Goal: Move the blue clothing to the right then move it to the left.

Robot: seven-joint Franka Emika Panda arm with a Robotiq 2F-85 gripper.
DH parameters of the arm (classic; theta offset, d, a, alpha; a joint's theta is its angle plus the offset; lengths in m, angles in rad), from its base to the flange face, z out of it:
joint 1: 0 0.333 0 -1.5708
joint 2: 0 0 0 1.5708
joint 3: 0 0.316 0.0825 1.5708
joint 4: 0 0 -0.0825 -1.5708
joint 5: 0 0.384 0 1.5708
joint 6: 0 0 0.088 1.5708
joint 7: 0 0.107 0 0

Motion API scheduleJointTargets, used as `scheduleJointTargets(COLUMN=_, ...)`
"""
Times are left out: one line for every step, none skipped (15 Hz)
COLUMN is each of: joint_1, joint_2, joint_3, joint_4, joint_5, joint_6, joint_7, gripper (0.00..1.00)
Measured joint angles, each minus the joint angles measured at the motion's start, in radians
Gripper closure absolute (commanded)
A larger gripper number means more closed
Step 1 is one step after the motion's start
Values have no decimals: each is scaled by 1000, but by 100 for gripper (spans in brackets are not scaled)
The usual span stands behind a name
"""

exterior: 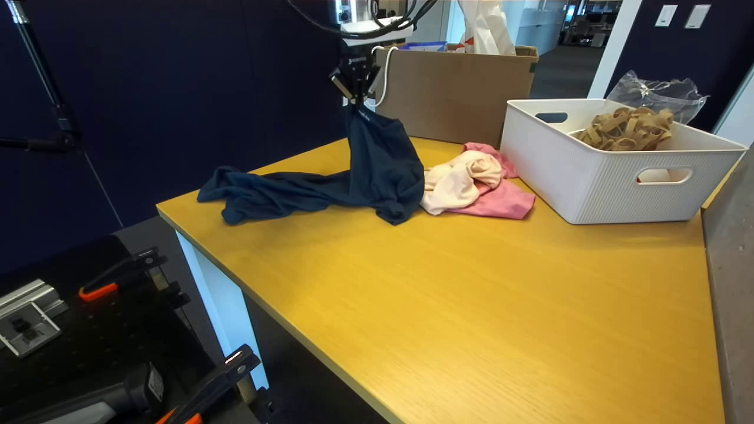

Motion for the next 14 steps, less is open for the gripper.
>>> scheduleJointTargets(joint_1=2, joint_2=1, joint_3=-3, joint_4=15, joint_5=-4, joint_6=0, joint_7=0, gripper=98)
scheduleJointTargets(joint_1=2, joint_2=2, joint_3=-5, joint_4=27, joint_5=-7, joint_6=0, joint_7=0, gripper=98)
scheduleJointTargets(joint_1=2, joint_2=1, joint_3=-5, joint_4=39, joint_5=-8, joint_6=0, joint_7=0, gripper=68)
scheduleJointTargets(joint_1=2, joint_2=1, joint_3=-5, joint_4=50, joint_5=-8, joint_6=0, joint_7=0, gripper=67)
scheduleJointTargets(joint_1=2, joint_2=1, joint_3=-5, joint_4=57, joint_5=-8, joint_6=0, joint_7=0, gripper=60)
scheduleJointTargets(joint_1=2, joint_2=1, joint_3=-5, joint_4=62, joint_5=-8, joint_6=0, joint_7=0, gripper=54)
scheduleJointTargets(joint_1=2, joint_2=1, joint_3=-6, joint_4=64, joint_5=-8, joint_6=0, joint_7=1, gripper=45)
scheduleJointTargets(joint_1=2, joint_2=2, joint_3=-8, joint_4=64, joint_5=-8, joint_6=0, joint_7=5, gripper=39)
scheduleJointTargets(joint_1=2, joint_2=2, joint_3=-10, joint_4=64, joint_5=-9, joint_6=0, joint_7=10, gripper=31)
scheduleJointTargets(joint_1=2, joint_2=2, joint_3=-14, joint_4=65, joint_5=-11, joint_6=0, joint_7=21, gripper=24)
scheduleJointTargets(joint_1=2, joint_2=2, joint_3=-20, joint_4=65, joint_5=-17, joint_6=-1, joint_7=38, gripper=18)
scheduleJointTargets(joint_1=2, joint_2=2, joint_3=-28, joint_4=65, joint_5=-24, joint_6=-1, joint_7=59, gripper=10)
scheduleJointTargets(joint_1=2, joint_2=1, joint_3=-35, joint_4=66, joint_5=-30, joint_6=-7, joint_7=80, gripper=3)
scheduleJointTargets(joint_1=3, joint_2=0, joint_3=-43, joint_4=66, joint_5=-37, joint_6=-15, joint_7=107, gripper=0)
